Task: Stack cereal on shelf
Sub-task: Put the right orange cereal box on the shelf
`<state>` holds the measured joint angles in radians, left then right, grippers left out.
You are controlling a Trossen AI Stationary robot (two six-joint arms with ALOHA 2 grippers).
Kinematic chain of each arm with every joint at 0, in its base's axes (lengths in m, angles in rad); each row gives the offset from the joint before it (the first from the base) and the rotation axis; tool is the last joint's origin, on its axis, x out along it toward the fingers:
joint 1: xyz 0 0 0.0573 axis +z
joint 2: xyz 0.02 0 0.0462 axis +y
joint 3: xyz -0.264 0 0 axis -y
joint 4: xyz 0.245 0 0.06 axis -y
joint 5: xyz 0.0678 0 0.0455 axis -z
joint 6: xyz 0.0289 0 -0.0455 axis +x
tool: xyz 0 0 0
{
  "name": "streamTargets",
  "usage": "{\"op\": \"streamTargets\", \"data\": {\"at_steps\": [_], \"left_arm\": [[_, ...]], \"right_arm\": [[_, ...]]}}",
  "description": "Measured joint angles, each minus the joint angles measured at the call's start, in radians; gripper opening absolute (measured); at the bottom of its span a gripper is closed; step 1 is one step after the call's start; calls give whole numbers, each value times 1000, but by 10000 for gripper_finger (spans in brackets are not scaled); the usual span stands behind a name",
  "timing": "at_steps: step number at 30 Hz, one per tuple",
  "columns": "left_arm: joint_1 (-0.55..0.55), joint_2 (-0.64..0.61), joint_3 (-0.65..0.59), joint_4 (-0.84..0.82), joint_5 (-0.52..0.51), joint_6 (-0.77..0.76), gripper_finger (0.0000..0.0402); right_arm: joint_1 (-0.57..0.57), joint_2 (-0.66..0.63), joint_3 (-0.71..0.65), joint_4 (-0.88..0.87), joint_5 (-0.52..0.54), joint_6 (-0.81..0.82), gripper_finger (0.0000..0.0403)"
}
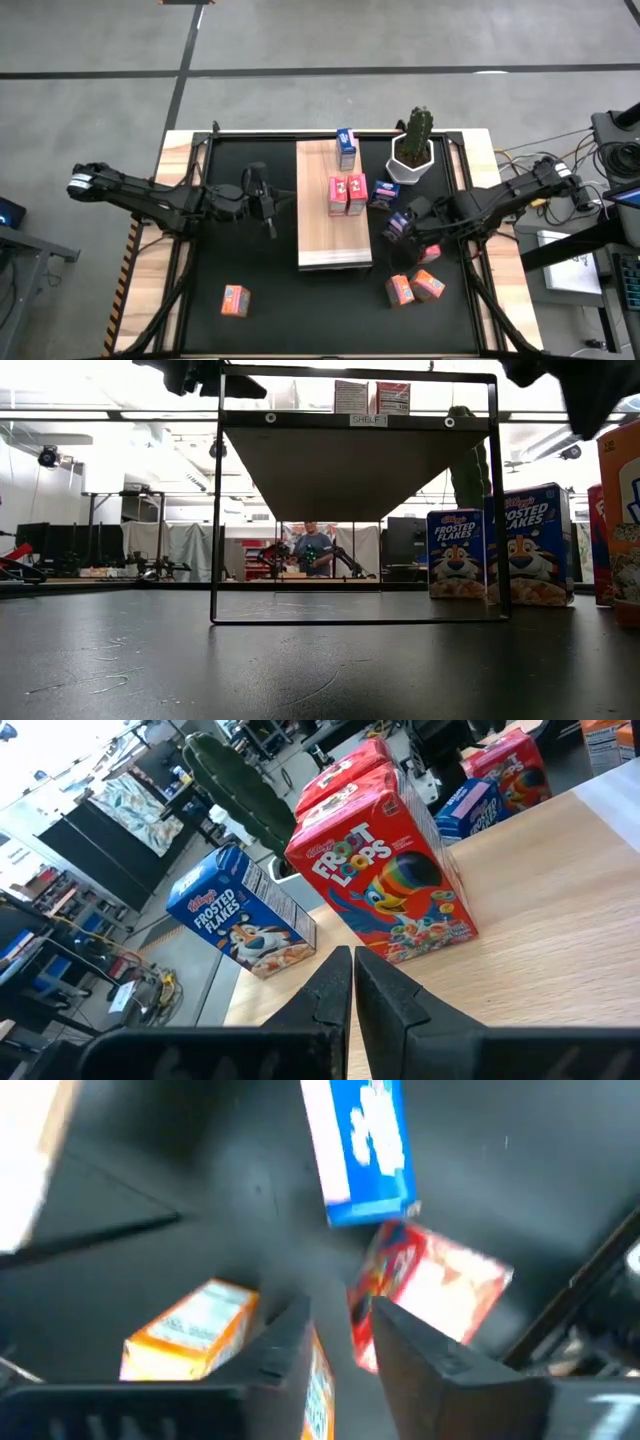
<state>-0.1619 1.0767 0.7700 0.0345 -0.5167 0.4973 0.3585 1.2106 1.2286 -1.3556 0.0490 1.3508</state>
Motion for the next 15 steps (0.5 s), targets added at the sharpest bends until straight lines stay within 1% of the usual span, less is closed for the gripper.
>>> {"op": "streamTargets", "data": {"at_steps": [4, 7, 9, 12, 15], "left_arm": [[0, 0, 0, 0, 0, 19, 0], [0, 0, 0, 0, -1, 36, 0], [0, 0, 0, 1, -1, 40, 0], [0, 0, 0, 1, -1, 37, 0], [0, 0, 0, 1, -1, 32, 0]], "right_arm": [[57, 0, -1, 28, -45, 74, 144], [114, 0, -1, 119, -116, 60, 174], [165, 1, -1, 164, -147, 79, 190], [248, 16, -1, 174, -139, 144, 206], [331, 47, -1, 136, -109, 170, 211]]}}
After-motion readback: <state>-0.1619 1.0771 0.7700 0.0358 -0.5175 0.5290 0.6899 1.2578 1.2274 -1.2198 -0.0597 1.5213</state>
